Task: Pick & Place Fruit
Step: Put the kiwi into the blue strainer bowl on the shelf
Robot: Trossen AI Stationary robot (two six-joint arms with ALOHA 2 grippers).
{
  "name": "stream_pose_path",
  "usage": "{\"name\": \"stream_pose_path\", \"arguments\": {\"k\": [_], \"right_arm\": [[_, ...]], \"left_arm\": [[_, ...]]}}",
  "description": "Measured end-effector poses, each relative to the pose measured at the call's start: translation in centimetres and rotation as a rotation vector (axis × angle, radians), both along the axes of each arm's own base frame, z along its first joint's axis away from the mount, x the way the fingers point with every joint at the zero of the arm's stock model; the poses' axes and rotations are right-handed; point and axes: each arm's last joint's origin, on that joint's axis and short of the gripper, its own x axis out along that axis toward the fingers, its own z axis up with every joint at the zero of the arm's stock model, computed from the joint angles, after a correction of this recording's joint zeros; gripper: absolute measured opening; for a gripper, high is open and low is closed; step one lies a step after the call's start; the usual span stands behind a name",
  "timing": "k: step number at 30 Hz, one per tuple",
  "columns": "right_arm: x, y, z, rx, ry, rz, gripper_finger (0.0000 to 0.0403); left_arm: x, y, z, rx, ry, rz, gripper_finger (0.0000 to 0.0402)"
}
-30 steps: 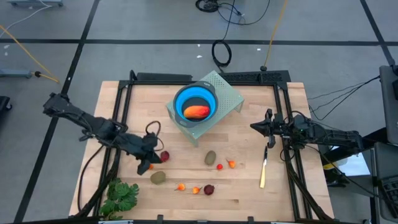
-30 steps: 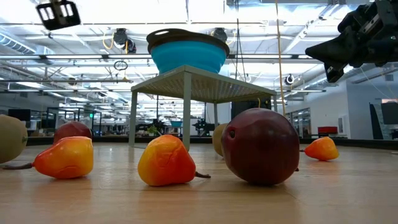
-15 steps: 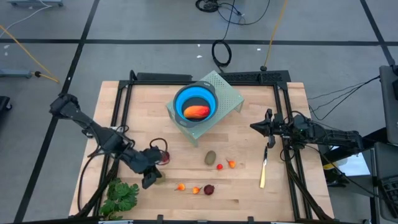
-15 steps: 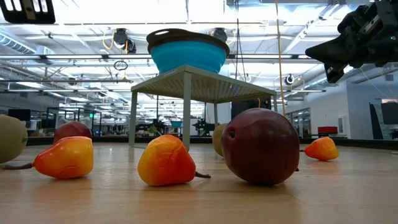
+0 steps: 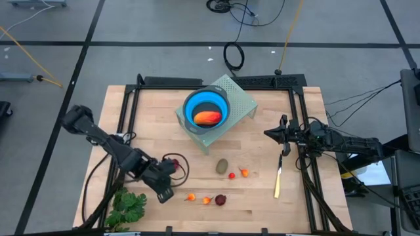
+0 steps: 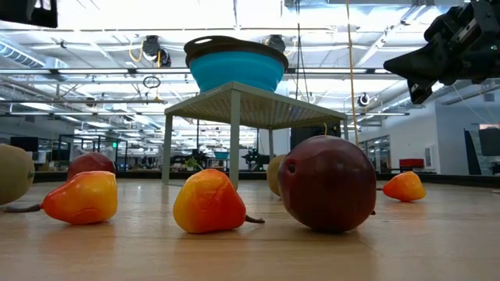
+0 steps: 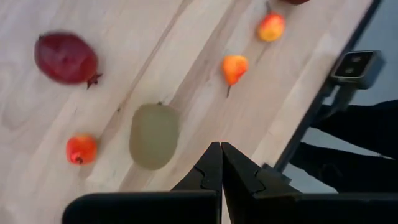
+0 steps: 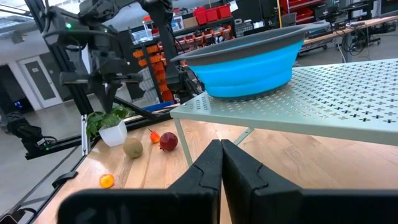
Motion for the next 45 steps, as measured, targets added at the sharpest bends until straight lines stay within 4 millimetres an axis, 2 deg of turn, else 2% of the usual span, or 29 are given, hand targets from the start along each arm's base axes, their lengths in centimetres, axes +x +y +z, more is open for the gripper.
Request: {"name": "stream_pose_path", "arguments": {"k": [7,14,27,32,45], "right_arm": [[0.0,0.0,0.0,0.0,0.0,0.0,0.0],[0.0,0.0,0.0,0.0,0.0,0.0,0.0],[0.0,0.0,0.0,0.0,0.0,0.0,0.0],[0.0,0.0,0.0,0.0,0.0,0.0,0.0],[0.0,0.0,0.0,0.0,0.0,0.0,0.0]], "left_arm": [[0.3,-0.7,-1.8,0.035,0.1,0.039,0.0],[0.8,-1.7,-3.3,0.086,0.118,-0.063,0.0001],[0.8,-1.8,-3.5,0.112,0.112,-0.136,0.0041],[0.9,-1.7,-3.5,0.134,0.1,-0.109,0.0093],[0.9,-1.7,-3.5,0.136,0.1,-0.105,0.0306]]}}
